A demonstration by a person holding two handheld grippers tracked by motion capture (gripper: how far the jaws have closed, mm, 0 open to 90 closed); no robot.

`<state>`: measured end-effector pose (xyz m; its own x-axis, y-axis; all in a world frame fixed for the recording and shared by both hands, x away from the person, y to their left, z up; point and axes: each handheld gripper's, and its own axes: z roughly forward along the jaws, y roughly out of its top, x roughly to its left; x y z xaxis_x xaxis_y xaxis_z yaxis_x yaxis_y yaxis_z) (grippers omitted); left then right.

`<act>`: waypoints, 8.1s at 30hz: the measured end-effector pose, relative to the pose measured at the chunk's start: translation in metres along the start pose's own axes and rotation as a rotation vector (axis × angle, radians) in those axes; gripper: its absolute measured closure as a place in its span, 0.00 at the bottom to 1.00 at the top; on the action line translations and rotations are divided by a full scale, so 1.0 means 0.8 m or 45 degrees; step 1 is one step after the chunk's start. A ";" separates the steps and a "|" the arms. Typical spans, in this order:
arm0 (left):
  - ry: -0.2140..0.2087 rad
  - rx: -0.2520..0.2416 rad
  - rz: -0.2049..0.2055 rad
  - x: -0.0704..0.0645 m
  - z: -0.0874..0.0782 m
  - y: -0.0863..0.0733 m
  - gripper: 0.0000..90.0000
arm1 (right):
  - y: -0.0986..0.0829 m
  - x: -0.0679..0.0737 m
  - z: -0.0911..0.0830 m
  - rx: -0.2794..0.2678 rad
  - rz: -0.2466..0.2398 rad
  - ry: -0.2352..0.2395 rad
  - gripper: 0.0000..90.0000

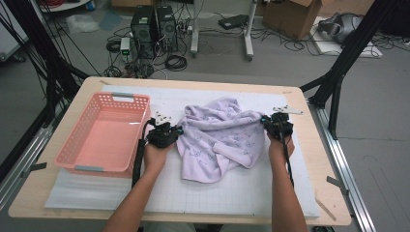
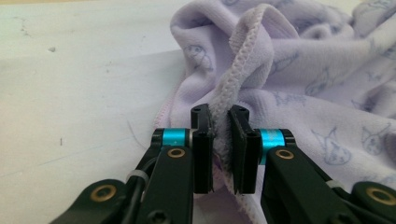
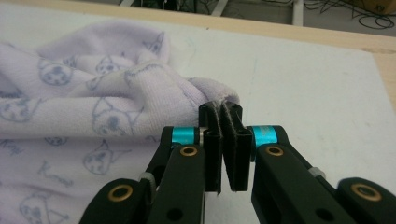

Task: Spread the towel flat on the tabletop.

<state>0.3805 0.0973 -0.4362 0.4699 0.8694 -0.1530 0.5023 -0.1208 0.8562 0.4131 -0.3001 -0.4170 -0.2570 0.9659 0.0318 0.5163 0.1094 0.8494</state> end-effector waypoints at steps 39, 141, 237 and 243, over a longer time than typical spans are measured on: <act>-0.238 0.137 0.114 -0.033 -0.050 -0.051 0.52 | -0.083 -0.031 -0.103 0.108 -0.194 -0.132 0.95; -0.210 0.155 0.079 -0.048 -0.152 -0.109 0.52 | -0.157 0.005 -0.212 0.387 -0.225 0.264 0.97; -0.214 0.169 0.128 -0.060 -0.092 -0.070 0.57 | -0.149 0.019 -0.199 0.207 -0.100 0.271 0.65; -0.147 0.212 0.151 -0.067 -0.076 -0.073 0.91 | -0.147 0.022 -0.166 0.255 -0.123 0.224 0.74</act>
<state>0.2818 0.0866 -0.4484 0.6081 0.7848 -0.1195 0.5469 -0.3050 0.7797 0.2392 -0.3272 -0.4460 -0.4417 0.8950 0.0614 0.6291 0.2603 0.7324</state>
